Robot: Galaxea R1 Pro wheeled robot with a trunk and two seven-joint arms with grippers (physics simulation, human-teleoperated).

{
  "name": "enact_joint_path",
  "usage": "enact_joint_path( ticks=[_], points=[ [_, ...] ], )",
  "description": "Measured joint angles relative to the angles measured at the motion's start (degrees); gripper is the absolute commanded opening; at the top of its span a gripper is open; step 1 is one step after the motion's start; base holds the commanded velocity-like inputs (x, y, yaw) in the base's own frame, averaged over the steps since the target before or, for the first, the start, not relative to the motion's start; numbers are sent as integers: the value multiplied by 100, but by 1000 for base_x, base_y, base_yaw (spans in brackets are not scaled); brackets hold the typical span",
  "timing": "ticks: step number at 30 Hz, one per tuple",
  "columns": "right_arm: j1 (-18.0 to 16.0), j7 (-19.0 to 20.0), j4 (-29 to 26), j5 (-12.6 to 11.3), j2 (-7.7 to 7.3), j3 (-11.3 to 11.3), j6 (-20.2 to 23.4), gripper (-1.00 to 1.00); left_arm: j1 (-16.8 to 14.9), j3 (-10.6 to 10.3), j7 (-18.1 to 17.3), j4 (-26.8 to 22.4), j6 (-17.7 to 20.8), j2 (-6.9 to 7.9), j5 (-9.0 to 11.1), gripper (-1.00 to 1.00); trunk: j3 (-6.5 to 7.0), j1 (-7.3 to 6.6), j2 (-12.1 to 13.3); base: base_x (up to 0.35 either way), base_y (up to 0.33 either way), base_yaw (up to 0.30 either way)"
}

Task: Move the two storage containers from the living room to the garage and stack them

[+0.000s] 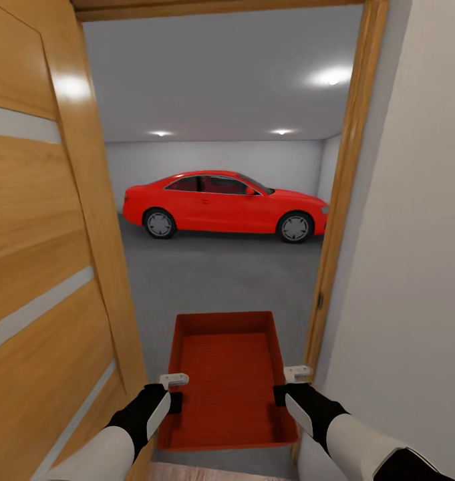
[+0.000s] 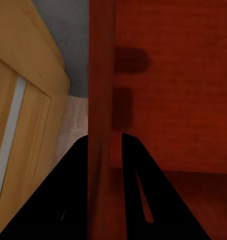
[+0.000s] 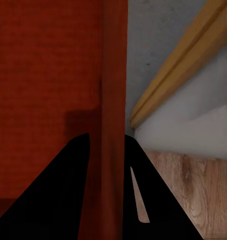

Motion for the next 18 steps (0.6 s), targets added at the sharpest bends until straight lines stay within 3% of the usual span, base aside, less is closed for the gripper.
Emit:
enact_joint_path(
  ticks=[3, 18],
  points=[
    [0, 0, 0, 1, 0, 1, 5, -100, 0, 3, -1, 4, 0, 0, 0, -100, 0, 0, 0, 0, 0, -205],
    [-1, 3, 1, 3, 1, 0, 5, -100, 1, 2, 3, 2, 3, 0, 1, -100, 0, 0, 1, 0, 62, -4]
  ],
)
